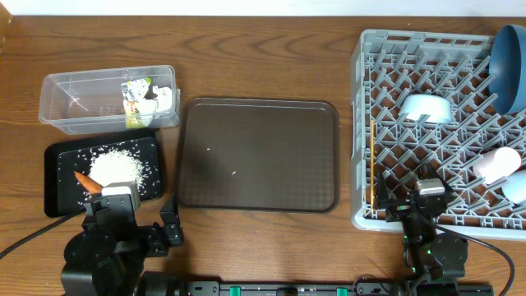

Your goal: Sort waste into correct bins and load items into the dishwasher rack

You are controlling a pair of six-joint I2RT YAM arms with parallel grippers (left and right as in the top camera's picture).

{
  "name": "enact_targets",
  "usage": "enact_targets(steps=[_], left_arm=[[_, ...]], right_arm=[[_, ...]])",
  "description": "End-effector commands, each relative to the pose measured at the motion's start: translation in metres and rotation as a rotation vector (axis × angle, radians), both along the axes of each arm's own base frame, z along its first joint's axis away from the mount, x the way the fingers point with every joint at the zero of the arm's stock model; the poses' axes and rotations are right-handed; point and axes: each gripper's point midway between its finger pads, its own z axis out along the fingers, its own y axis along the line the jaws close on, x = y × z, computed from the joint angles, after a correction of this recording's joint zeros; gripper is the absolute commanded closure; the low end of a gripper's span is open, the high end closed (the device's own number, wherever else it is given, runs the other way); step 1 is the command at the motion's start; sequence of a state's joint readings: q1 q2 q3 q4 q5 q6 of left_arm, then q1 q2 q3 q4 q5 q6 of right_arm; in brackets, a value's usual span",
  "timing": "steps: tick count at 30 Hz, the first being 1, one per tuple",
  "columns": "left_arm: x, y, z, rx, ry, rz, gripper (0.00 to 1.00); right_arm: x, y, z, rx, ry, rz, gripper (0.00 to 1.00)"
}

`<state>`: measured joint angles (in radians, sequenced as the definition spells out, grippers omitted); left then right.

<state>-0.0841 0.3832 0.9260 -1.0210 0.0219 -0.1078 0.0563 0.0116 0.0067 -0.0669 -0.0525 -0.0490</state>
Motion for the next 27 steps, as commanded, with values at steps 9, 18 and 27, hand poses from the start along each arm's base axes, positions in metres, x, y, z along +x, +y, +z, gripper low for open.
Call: enact_targets(steps=[9, 18, 27], left_arm=[[-0.001, 0.002, 0.002, -0.001, -0.009, 0.013, 0.02], [-0.002, 0.003, -0.004, 0.009, 0.002, 0.013, 0.02], [0.024, 0.011, -0.052, 0.007, -0.121, 0.066, 0.02]], right_arm=[[0.0, 0.0, 0.0, -0.015, -0.004, 0.006, 0.01], [0.0, 0.0, 0.0, -0.015, -0.004, 0.006, 0.01], [0.0, 0.0, 0.0, -0.015, -0.004, 0.006, 0.01]])
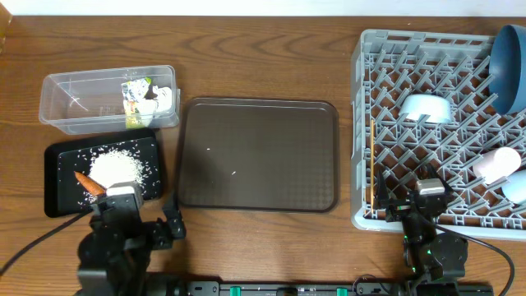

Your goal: Sort waste into correct bins and load items into the dishwasher rack

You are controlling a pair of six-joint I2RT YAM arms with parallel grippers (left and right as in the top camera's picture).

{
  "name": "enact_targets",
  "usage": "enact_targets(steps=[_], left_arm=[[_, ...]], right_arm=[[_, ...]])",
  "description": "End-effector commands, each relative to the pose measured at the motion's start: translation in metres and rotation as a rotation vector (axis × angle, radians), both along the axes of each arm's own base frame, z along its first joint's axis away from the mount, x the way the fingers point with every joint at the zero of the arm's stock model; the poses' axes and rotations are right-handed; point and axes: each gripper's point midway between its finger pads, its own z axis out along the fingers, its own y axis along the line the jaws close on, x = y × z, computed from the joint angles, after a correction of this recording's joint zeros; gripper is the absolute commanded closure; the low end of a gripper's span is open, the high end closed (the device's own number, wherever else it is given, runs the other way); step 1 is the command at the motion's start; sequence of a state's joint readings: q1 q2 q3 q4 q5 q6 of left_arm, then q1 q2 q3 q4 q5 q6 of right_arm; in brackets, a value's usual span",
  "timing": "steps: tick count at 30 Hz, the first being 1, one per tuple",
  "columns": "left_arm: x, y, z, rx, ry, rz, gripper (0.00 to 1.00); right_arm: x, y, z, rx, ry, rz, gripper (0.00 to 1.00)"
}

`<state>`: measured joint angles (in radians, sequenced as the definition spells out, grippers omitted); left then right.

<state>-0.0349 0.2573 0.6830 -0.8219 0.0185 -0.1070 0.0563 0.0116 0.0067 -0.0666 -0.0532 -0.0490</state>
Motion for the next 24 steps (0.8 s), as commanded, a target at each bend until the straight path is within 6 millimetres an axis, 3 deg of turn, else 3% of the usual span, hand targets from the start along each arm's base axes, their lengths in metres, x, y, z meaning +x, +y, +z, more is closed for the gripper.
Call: enact_targets(steps=[1, 7, 15, 21, 24], left_arm=[[0.009, 0.003, -0.021, 0.008, -0.073, 0.015, 0.02], [0.037, 0.002, -0.04, 0.003, -0.242, 0.016, 0.02], [0.063, 0.001, -0.039, 0.021, -0.471, 0.01, 0.02], [0.066, 0.001, -0.052, 0.06, -0.464, -0.005, 0.02], [0.064, 0.001, -0.076, 0.053, -0.368, -0.006, 0.02]], right_arm=[[0.0, 0.0, 0.0, -0.015, -0.004, 0.006, 0.01], [0.0, 0.0, 0.0, -0.015, -0.004, 0.006, 0.01], [0.0, 0.0, 0.0, -0.015, -0.004, 0.006, 0.01], [0.0, 0.0, 0.0, -0.015, -0.004, 0.006, 0.01], [0.0, 0.0, 0.0, -0.015, -0.004, 0.006, 0.01]])
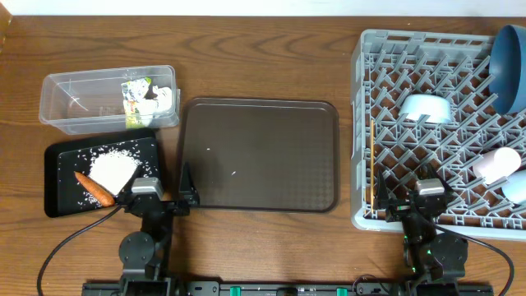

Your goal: Sort waste into correct bins and load items into the dishwasher rack

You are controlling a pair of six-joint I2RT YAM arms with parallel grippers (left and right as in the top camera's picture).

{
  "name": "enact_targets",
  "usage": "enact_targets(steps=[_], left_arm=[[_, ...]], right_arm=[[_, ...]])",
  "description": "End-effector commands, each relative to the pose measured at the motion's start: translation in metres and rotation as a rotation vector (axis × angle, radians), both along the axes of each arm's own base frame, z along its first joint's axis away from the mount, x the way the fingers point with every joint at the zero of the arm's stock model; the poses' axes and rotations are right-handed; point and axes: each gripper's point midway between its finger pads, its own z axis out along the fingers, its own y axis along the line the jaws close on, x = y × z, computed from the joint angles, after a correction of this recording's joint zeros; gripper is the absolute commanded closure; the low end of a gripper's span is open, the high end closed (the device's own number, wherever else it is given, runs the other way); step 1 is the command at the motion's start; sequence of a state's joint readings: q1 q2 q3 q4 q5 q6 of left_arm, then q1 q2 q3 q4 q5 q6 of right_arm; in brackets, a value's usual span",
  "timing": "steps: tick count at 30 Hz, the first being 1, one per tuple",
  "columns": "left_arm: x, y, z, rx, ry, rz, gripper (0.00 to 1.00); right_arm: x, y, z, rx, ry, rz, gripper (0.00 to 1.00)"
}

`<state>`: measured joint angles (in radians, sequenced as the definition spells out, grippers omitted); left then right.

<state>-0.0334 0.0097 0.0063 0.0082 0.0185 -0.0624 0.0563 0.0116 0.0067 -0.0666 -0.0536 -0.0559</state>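
The grey dishwasher rack (pixel 386 90) at the right holds a light blue bowl (pixel 426 108), a dark blue bowl (pixel 512 66), a white cup (pixel 496 163), a pale blue cup (pixel 517 186) and chopsticks (pixel 372 164). A black tray (pixel 62 160) at the left carries rice (pixel 113 168) and a carrot piece (pixel 94 188). Behind it, the clear bin (pixel 82 103) contains wrappers (pixel 146 99). My left gripper (pixel 186 186) looks shut and empty beside the brown tray's left edge. My right gripper (pixel 394 202) sits low at the rack's front edge; its jaws are unclear.
The brown serving tray (pixel 259 152) lies in the middle with only a few crumbs on it. Both arm bases stand at the table's front edge, with cables trailing off to either side.
My left arm has folded down. Its wrist now sits right of the black tray and its gripper is further forward by the brown tray's left edge. The carrot now shows fully. My right arm is unchanged.
At first my left arm's bulk stood at the front left, covering the black tray's near edge and part of the carrot. It then stood in nearly the same place. Now it is folded low between the two trays. The rack, bins and right arm stayed put.
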Motion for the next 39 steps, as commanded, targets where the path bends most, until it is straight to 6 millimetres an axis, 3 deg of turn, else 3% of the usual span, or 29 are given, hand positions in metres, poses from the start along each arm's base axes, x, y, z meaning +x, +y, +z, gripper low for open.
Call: enact_targets(steps=[1, 39], left_arm=[[-0.0026, 0.0018, -0.0195, 0.008, 0.077, 0.007, 0.02], [-0.0024, 0.0014, -0.019, -0.011, 0.075, 0.007, 0.02]], right_arm=[[-0.0004, 0.0004, 0.0002, -0.008, -0.003, 0.005, 0.01], [-0.0004, 0.0003, 0.0002, -0.008, -0.003, 0.005, 0.01]])
